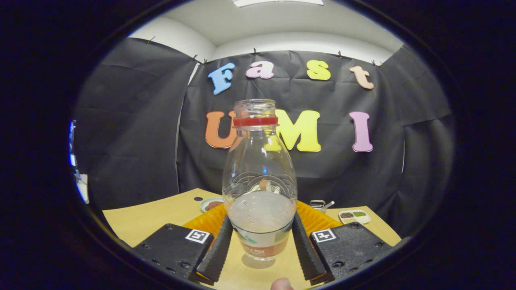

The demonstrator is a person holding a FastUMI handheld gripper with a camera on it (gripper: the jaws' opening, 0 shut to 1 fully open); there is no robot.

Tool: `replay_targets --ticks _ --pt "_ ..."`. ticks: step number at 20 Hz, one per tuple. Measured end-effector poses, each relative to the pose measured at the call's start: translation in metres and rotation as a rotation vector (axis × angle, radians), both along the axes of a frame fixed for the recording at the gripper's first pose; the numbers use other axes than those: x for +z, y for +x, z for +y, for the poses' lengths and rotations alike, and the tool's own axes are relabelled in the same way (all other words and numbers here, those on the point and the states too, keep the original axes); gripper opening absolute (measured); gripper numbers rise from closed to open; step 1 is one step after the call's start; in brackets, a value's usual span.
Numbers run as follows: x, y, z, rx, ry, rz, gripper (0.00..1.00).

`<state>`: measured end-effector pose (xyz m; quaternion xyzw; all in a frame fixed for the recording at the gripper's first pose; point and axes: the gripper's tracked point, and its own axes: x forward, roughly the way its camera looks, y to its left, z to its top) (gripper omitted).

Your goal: Take the bottle from table, then pour the juice into the cup, finally place the bottle on the coaster

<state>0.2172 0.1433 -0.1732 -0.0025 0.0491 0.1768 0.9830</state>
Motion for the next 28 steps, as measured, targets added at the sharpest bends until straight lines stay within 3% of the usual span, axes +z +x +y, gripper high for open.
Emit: replay_targets --ticks 12,28 --pt "-0.08 0.052 0.012 0.002 0.028 0.107 0.78" --pt "-0.183 0.066 0.037 0.013 -0.031 0.219 0.79"
